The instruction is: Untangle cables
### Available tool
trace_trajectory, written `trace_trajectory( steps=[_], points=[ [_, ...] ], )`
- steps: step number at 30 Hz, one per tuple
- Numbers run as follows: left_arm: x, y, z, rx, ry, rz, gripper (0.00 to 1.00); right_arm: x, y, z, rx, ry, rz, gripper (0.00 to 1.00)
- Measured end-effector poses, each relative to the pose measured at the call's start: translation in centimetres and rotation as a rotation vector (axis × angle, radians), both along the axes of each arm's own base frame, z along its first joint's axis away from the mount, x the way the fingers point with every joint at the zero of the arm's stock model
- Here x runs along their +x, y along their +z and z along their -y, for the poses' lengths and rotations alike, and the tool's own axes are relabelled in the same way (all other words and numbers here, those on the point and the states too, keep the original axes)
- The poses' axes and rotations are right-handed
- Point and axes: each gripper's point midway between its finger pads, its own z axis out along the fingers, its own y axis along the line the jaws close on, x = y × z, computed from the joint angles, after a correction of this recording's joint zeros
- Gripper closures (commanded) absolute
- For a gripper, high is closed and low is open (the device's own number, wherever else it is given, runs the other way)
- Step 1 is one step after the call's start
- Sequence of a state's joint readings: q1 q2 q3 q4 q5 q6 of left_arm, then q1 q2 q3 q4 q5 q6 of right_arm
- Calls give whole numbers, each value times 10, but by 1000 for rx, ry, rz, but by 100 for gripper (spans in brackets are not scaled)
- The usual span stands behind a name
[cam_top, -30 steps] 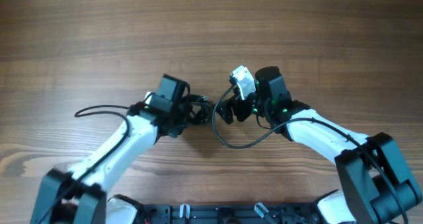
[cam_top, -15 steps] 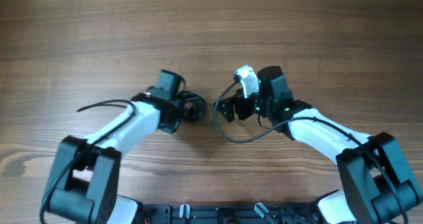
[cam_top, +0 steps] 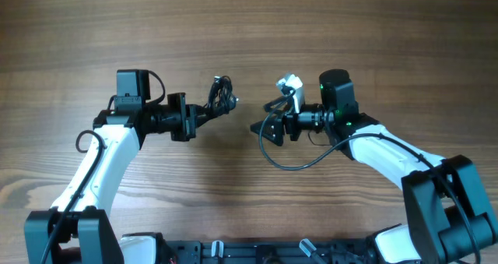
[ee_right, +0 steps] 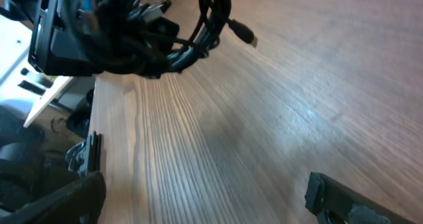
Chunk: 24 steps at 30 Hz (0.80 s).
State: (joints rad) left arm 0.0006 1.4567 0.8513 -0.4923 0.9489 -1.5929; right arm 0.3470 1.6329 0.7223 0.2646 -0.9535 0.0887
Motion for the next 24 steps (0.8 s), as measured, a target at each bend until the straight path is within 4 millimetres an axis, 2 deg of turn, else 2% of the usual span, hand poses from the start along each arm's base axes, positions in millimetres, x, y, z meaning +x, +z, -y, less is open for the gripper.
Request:
trace_trajectory(
  steps=[5,8,12,15,24],
  points=[
    [-7,14,10,-100,-45,-6,96,8,6,-2,-11,7,130,1],
    [-9,19,13,-129,-58,-9,96,14,18,-10,-2,19,263,1],
    [-12,24,16,-164,-76,-10,96,19,27,-27,-17,1,387,12],
    [-13,25,16,-173,-81,-10,96,20,36,-36,-8,-4,455,17],
    [-16,31,21,-206,-106,-10,96,43,31,-39,-33,-95,539,31]
  ],
)
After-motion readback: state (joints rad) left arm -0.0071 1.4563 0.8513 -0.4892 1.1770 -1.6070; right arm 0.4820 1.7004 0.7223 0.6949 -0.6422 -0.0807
